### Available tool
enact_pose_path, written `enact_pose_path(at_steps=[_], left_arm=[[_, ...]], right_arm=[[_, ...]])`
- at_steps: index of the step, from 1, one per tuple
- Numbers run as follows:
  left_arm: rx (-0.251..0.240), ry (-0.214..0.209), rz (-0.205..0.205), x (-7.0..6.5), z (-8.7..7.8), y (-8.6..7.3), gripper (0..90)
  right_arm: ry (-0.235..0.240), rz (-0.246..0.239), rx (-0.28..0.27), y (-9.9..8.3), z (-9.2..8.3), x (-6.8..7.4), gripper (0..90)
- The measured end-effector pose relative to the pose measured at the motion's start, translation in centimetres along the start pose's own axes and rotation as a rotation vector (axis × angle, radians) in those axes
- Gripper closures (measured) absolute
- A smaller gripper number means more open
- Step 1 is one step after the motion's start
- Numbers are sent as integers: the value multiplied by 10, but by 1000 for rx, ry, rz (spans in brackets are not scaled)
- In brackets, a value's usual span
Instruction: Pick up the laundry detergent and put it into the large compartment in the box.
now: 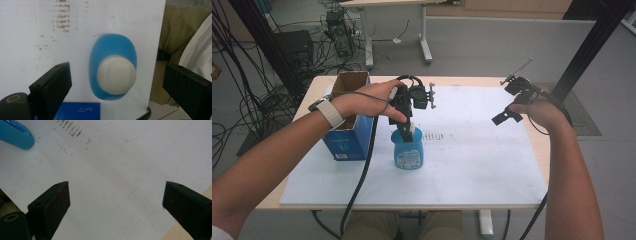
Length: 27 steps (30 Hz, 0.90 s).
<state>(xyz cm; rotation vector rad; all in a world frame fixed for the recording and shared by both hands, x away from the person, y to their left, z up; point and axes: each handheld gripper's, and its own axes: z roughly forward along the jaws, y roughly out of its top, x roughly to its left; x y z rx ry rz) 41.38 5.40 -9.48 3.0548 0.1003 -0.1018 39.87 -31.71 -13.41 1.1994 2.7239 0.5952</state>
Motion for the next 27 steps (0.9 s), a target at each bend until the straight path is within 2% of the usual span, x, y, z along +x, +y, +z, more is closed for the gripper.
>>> enact_pose_path(at_steps=[27], left_arm=[[-6, -2, -2, 1, 0, -1, 91]], right_arm=[[0, 1, -1, -1, 1, 0, 75]])
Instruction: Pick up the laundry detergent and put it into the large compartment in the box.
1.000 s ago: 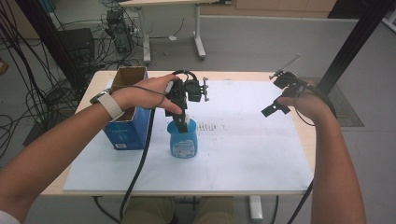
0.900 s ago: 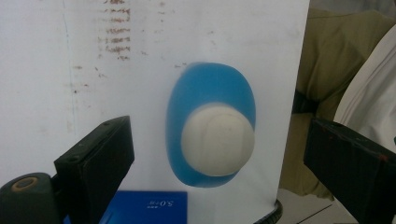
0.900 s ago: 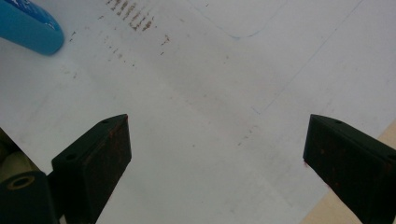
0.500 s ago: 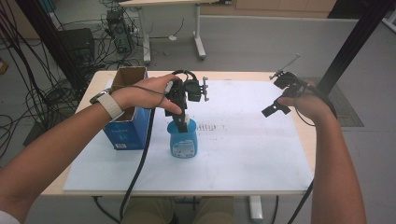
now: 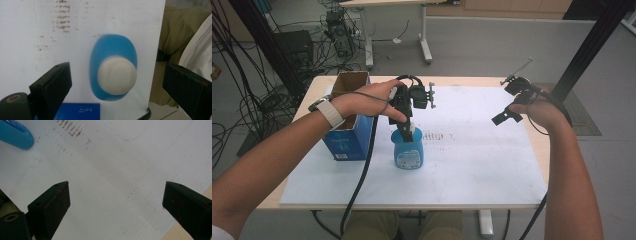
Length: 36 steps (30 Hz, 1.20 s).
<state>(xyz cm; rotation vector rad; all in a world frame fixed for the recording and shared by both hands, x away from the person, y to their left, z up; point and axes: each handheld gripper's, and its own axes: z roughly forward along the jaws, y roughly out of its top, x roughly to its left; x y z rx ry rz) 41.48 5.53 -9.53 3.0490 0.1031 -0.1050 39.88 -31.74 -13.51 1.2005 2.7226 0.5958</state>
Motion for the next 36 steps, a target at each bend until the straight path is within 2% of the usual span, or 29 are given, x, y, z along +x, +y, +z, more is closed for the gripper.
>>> enact_pose_path(at_steps=[36], left_arm=[[-5, 0, -4, 0, -1, -1, 95]], right_arm=[[-1, 1, 1, 1, 0, 1, 75]])
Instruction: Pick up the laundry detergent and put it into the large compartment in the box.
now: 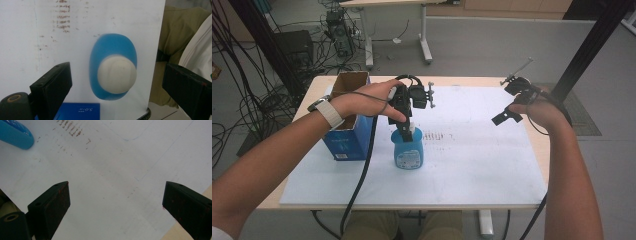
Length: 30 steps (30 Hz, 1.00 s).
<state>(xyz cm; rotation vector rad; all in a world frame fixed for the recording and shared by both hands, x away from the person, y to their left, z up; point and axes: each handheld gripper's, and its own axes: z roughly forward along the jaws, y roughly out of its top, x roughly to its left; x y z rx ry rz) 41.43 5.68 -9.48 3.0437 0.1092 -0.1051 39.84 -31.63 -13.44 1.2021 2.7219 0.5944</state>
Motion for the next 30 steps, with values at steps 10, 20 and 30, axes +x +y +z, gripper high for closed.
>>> enact_pose_path(at_steps=[10, 20, 30], left_arm=[[-4, 0, 2, 2, 2, 0, 95], [5, -12, 4, 4, 12, 2, 95], [0, -12, 2, 4, 20, 0, 95]], right_arm=[[3, 2, 1, -1, 2, -1, 75], [6, 3, 2, -2, 4, -2, 75], [10, 9, 4, -4, 6, -3, 75]])
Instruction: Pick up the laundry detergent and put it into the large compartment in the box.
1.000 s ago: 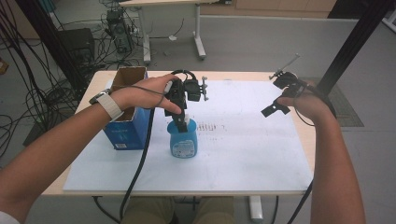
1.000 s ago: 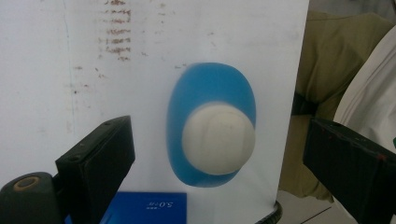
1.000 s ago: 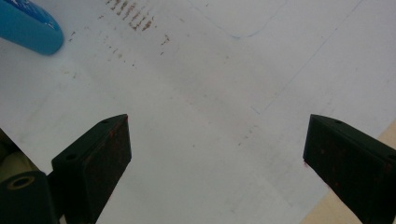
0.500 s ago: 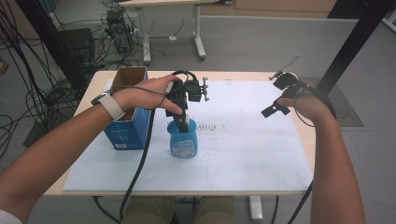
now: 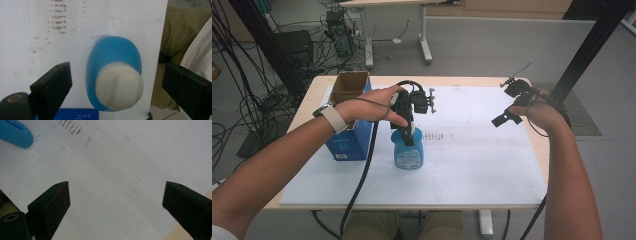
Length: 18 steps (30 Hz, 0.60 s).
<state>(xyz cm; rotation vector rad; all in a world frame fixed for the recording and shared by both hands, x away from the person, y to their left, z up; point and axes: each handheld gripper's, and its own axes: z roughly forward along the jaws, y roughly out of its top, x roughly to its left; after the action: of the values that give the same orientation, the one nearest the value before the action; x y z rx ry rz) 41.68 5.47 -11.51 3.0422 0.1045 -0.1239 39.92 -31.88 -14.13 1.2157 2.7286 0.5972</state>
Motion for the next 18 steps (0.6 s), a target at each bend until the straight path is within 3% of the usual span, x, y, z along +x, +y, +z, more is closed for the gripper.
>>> enact_pose_path(at_steps=[18], left_arm=[[11, 16, 8, -3, 15, 2, 105]], right_arm=[[7, 1, 0, -1, 4, -1, 75]])
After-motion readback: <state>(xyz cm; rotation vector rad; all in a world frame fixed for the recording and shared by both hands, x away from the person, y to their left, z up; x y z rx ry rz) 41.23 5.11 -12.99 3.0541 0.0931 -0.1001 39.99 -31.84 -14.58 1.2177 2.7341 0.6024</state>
